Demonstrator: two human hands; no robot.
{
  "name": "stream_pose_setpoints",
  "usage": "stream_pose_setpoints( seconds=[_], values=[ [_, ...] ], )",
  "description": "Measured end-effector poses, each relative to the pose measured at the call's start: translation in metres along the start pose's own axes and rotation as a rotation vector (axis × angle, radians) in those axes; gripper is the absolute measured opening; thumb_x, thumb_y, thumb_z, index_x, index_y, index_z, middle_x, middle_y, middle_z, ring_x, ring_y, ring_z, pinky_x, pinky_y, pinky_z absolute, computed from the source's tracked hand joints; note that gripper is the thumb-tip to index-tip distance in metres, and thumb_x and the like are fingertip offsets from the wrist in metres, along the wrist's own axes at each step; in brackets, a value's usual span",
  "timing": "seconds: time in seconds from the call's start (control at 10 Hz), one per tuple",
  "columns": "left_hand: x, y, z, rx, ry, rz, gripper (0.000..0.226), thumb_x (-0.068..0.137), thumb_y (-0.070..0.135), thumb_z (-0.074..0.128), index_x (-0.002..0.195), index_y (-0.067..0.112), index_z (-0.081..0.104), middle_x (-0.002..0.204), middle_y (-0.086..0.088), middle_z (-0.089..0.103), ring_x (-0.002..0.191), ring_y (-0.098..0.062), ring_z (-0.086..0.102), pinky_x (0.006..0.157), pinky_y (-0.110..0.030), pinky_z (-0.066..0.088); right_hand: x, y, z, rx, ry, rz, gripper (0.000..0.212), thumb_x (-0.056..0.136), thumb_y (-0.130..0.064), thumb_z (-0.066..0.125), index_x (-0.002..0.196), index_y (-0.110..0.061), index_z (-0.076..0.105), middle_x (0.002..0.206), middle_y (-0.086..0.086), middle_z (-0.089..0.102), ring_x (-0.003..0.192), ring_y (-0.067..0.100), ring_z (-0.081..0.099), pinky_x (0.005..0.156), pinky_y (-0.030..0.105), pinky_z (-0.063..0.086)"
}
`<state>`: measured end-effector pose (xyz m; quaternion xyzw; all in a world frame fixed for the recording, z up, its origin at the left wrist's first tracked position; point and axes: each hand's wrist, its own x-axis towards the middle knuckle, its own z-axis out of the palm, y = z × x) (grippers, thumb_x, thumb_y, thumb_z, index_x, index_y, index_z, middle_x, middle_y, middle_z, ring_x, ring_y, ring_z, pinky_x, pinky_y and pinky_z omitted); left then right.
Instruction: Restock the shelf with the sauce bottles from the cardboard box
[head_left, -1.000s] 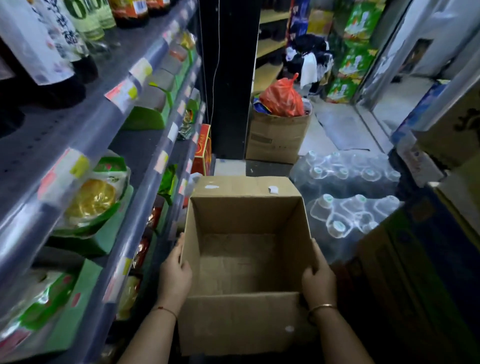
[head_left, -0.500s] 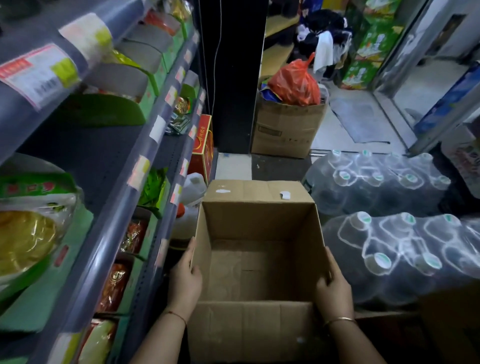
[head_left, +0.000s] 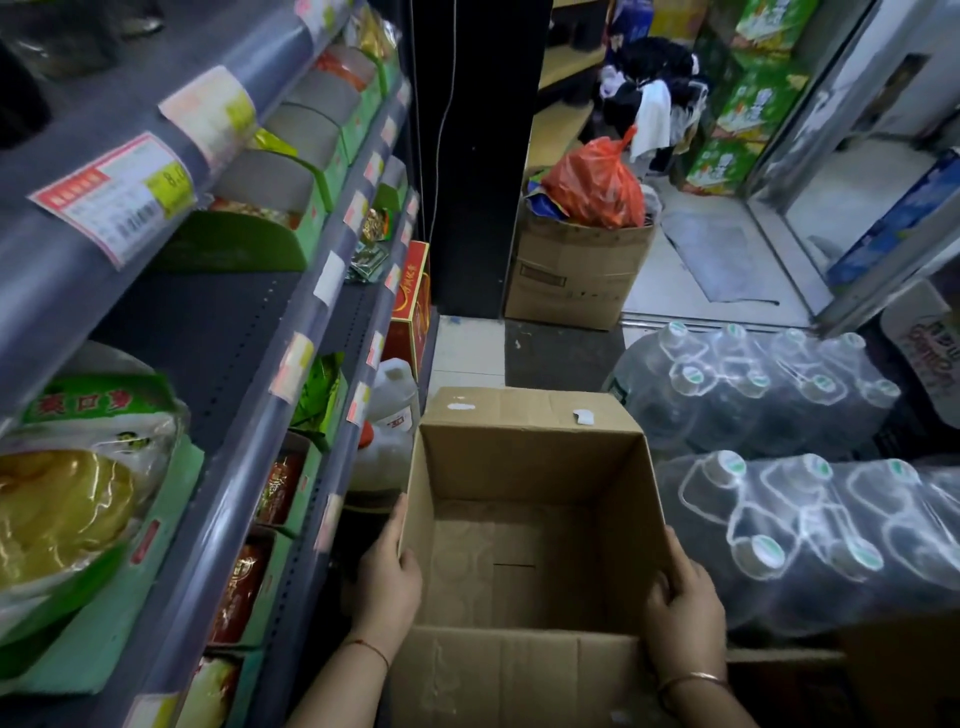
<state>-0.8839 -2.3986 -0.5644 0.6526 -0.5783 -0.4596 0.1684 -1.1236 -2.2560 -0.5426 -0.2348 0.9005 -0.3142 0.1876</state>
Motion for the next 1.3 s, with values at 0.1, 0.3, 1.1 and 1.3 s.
stream_pose_setpoints(
  seconds=[0.1,0.3,1.1,1.3],
  values=[
    [0.000,-0.005,-0.001,0.009,-0.002,-0.004,0.066,0.091,0.007,0.047,0.140,0.048,0.029,0.132,-0.003,0.060,0.111,-0.024,0.061,0.093,-0.044,0.052,-0.007,0.001,0.005,-0.011,0.092,-0.019,0.055,0.084,0.001,0.053,0.135,-0.020,0.047,0.114,0.016,0.051,0.095,0.034,0.057,0.085,0.037,0.043],
    [-0.007,-0.001,0.009,0.015,0.019,0.065,0.067,0.092,0.000,0.043,0.145,0.037,0.026,0.137,-0.008,0.054,0.109,-0.025,0.060,0.090,-0.041,0.053,-0.015,0.017,0.009,-0.009,0.164,0.001,0.048,0.080,0.004,0.058,0.126,-0.009,0.056,0.107,0.018,0.049,0.095,0.037,0.056,0.094,0.044,0.044],
    [-0.097,0.038,-0.027,0.345,-0.187,0.103,0.072,0.091,0.014,0.051,0.150,0.025,0.011,0.160,-0.009,0.007,0.145,-0.029,0.020,0.114,-0.040,0.030,-0.113,-0.013,-0.039,-0.093,-0.097,0.010,0.047,0.087,-0.009,0.051,0.133,-0.004,0.045,0.130,0.022,0.052,0.119,0.036,0.048,0.103,0.041,0.040],
    [-0.147,0.054,-0.055,0.792,-0.235,0.394,0.059,0.091,0.017,0.041,0.147,0.023,0.024,0.153,-0.003,0.029,0.146,-0.027,0.013,0.119,-0.047,0.010,-0.148,-0.022,-0.065,-0.203,-0.178,-0.134,0.036,0.085,-0.010,0.049,0.120,-0.004,0.053,0.125,0.019,0.055,0.113,0.034,0.051,0.097,0.039,0.043]
  ],
)
